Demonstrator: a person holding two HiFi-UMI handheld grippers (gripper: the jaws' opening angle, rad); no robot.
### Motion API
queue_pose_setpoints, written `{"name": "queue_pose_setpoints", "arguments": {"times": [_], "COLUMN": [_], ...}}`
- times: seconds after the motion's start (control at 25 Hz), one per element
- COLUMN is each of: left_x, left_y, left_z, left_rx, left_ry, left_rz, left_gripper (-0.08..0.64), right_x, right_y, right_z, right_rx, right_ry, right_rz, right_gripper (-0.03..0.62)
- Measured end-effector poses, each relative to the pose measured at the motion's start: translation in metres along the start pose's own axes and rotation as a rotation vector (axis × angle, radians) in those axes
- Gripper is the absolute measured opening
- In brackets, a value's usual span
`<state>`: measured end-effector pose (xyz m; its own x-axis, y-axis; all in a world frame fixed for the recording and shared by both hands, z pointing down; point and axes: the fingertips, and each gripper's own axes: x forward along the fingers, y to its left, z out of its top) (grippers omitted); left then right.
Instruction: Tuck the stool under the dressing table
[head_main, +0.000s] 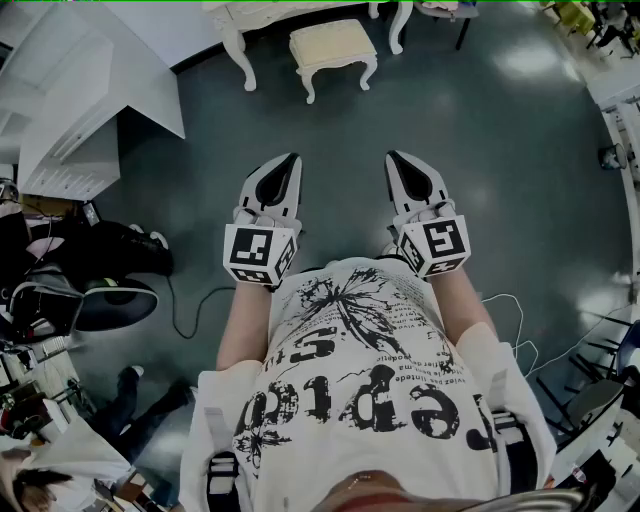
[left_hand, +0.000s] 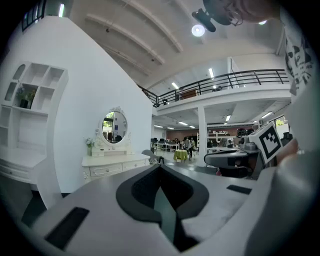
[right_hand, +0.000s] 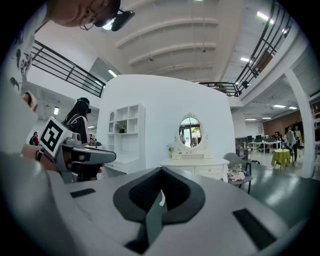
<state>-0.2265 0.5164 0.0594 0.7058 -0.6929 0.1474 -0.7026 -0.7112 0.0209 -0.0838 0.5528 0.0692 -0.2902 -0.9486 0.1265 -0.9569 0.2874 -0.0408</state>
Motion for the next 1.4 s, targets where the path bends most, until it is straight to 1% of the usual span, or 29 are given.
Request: {"name": "queue_pose_setpoints", "arguments": {"times": [0.2, 0.36, 0.6, 0.72, 0.88, 1.04, 1.16, 1.24, 1.4], "left_x": [0.001, 0.003, 0.004, 0.006, 0.02, 0.05, 0.081, 0.108, 0.173], "left_y": [0.01, 0.016, 0.03, 0.036, 0.049, 0.064, 0.079, 0.089, 0.102], "left_z": [0.001, -0.004, -0.013, -0.02, -0.03, -0.035, -0.034, -0.029, -0.017], "left_rx": [-0.001, 0.001, -0.017, -0.027, -0.048, -0.06, -0.053, -0.05, -0.058], "left_ry": [-0.005, 0.004, 0.023, 0.035, 0.053, 0.068, 0.076, 0.075, 0.083], "left_rz": [-0.007, -0.016, -0.021, -0.021, -0.001, 0.032, 0.085, 0.123, 0.184], "left_gripper": [0.02, 0.02, 0.02, 0.02, 0.02, 0.02, 0.02, 0.02, 0.02], "right_x": [0.007, 0.012, 0.021, 0.027, 0.044, 0.078, 0.117, 0.142, 0.195], "right_y": [0.003, 0.002, 0.007, 0.005, -0.005, -0.03, -0.055, -0.079, -0.141], "right_z": [0.001, -0.002, -0.004, -0.011, -0.02, -0.024, -0.017, -0.01, 0.0], "right_rx": [-0.017, -0.015, -0.019, -0.014, 0.008, 0.005, -0.017, -0.033, -0.022], "right_ry": [0.003, 0.013, 0.018, 0.039, 0.075, 0.083, 0.064, 0.053, 0.056], "right_rz": [-0.012, -0.02, -0.039, -0.047, -0.034, -0.01, 0.04, 0.063, 0.103], "right_gripper": [0.017, 0.017, 0.017, 0.017, 0.017, 0.017, 0.017, 0.017, 0.017]}}
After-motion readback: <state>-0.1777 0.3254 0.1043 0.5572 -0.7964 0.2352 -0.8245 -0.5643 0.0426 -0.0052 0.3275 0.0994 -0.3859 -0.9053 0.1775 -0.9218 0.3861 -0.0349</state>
